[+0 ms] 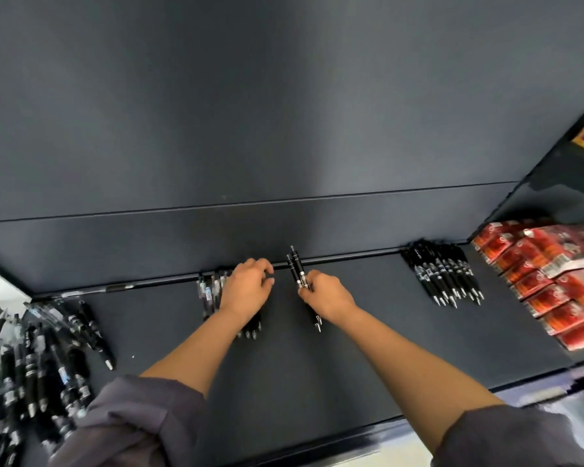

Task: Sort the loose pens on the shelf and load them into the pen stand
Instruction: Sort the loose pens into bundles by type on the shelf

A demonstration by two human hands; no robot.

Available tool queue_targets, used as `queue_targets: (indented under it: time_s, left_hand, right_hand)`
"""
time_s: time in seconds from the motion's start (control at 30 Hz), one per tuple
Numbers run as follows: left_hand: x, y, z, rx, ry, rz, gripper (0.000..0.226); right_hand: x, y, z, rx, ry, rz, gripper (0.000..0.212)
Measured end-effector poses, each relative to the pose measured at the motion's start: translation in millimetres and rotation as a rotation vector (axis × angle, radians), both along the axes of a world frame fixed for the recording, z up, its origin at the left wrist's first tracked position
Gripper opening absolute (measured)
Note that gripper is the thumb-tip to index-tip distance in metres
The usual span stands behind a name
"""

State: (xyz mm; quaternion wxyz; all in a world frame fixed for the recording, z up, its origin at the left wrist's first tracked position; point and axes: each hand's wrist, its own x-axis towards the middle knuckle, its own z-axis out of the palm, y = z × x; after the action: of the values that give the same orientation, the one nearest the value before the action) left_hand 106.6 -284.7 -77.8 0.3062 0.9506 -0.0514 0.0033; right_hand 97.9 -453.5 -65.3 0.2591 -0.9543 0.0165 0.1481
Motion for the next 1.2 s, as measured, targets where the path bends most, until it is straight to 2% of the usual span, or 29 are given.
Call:
queue_targets:
  time_s: [0.17,0.3,0.4,0.5,0.7,0.83,0.9,1.03,1.2]
  left_hand:
    - [5.6,-71.1,8.9,-0.023,-0.01,-0.182,0.011]
    - [7.2,-122.9,10.8,-0.022,0.046,-0.302,0.011]
    - [5.5,-155.7,5.4,-0.012,0.137,-0.335,0.013]
    - [4.6,-184.0,-2.7,0.082,0.254,-0.367,0.019]
    - [12.9,-246.3,-12.6,0.095,0.376,-0.257,0.051]
    - [13.4,-282.5,-19.6,0.136,0.329,-0.218,0.087]
    - [12.2,-294.1,-23.3,0.208,0.293,-0.206,0.098]
    - [11.4,-304.4,-28.3,0.27,0.256,-0.184,0.099]
    - [13.7,-316.6,-27.1,0.27,0.231,-0.141,0.092]
  right_hand:
    - [-3.4,-68.5,12.2,-0.046,-0.02,-0.168,0.021]
    - [-2.0,-126.5,15.6,-0.164,-0.045,-0.264,0.015]
    - [7.0,-161.3,12.7,-0.263,-0.062,-0.268,0.021]
    - [18.7,-184.4,7.7,-0.297,-0.069,-0.22,0.023]
    - [28.9,-225.3,9.1,-0.195,-0.126,-0.173,0.02]
    - [32.9,-268.7,16.9,-0.191,-0.163,-0.195,0.023]
    - [35.8,-286.8,16.4,-0.196,-0.13,-0.189,0.025]
    - [43.3,-299.4,11.0,-0.202,-0.08,-0.132,0.027]
    - [46.6,-301.2,7.1,-0.27,-0.109,-0.033,0.029]
